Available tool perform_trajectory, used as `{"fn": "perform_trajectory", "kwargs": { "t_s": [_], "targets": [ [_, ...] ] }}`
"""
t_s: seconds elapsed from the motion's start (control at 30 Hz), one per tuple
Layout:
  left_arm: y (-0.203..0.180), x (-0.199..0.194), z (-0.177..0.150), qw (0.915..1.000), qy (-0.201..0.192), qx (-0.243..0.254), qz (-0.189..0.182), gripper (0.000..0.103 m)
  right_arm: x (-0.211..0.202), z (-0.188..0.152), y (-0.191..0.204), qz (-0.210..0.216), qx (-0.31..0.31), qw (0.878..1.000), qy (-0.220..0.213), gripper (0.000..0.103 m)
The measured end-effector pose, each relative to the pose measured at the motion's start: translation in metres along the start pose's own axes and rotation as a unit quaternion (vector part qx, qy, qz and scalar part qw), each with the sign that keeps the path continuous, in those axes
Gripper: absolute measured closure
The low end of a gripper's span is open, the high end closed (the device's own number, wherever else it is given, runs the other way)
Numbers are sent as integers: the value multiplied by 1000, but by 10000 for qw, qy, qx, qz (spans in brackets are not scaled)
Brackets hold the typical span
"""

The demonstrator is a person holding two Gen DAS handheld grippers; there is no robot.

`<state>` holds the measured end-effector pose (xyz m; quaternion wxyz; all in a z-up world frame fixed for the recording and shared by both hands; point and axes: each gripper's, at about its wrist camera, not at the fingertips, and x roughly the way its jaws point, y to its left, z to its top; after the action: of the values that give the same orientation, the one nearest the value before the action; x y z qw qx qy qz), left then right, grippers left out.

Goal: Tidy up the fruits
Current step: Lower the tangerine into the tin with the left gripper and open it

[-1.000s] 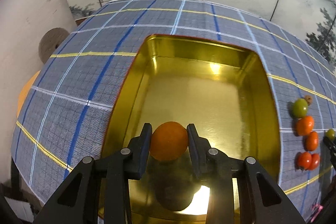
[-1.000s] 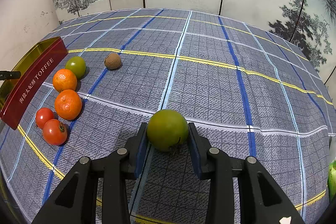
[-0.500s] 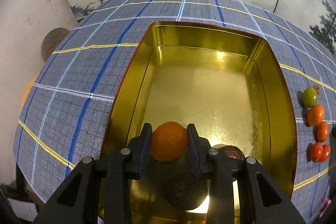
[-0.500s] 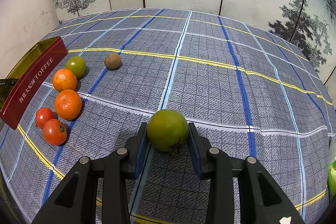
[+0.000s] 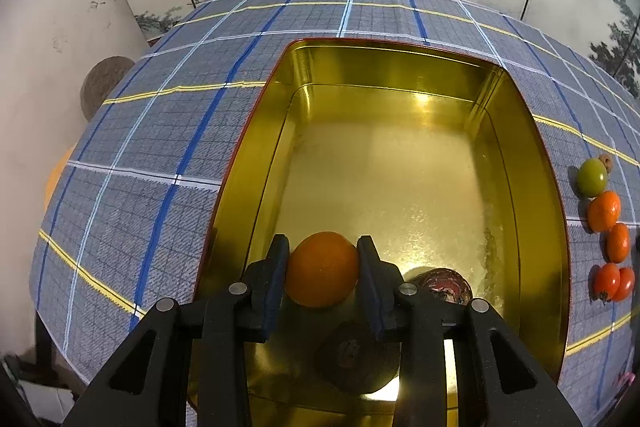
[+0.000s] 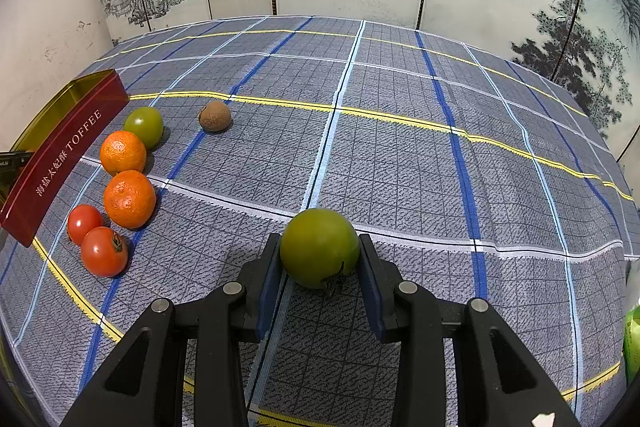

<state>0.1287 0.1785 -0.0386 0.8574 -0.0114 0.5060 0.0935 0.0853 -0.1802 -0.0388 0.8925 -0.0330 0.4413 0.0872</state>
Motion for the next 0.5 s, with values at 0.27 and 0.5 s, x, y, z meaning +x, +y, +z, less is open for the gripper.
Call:
{"fn": "perform_trajectory", "kwargs": {
  "t_s": [0.27, 0.5],
  "targets": [
    [2, -1, -3, 10000, 3, 1, 27, 66, 0, 0, 0, -2, -1, 10000, 1, 69],
    [5, -4, -5, 10000, 24, -80, -25, 65, 0, 0, 0, -3, -2, 10000, 1, 69]
  ]
}}
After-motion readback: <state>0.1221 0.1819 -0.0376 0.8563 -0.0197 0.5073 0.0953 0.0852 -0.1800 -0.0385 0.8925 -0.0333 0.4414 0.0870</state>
